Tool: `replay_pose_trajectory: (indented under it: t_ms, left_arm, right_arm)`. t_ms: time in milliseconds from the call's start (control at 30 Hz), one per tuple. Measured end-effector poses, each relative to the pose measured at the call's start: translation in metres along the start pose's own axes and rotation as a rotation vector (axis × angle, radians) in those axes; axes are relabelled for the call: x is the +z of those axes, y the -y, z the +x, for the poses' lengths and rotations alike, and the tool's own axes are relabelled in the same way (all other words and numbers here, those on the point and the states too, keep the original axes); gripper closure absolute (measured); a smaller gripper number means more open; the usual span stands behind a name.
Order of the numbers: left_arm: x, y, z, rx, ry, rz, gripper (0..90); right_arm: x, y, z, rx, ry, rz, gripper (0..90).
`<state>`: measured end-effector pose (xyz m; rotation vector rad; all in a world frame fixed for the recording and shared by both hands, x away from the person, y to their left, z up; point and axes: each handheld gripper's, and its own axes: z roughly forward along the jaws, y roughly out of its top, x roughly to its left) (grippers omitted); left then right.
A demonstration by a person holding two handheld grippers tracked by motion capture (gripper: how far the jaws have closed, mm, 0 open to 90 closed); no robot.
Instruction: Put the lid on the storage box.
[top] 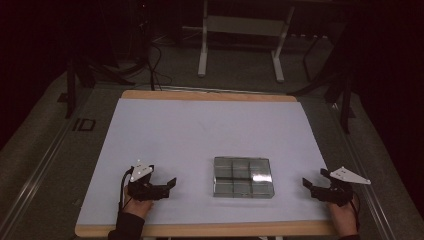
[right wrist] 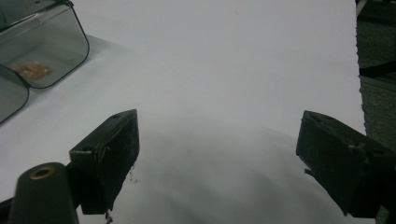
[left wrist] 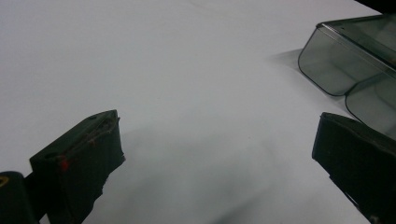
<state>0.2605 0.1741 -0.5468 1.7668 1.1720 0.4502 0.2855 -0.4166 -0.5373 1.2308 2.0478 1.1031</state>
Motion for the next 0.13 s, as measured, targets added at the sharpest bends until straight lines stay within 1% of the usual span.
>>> replay_pose_trajectory:
  t_ms: [67,133]
  left_arm:
    - [0.0000,0.0001,-0.0003,0.000,-0.007,-0.001,2.2]
    - [0.0002,0.0000,-0.0006,0.001,-0.007,0.000,2.2]
  right_arm:
    - [0.0009,-0.0002,0.0010,-0.011,0.007,0.007,13.2]
    - [0.0012,-0.0003,0.0011,-0.009,0.011,0.012,13.2]
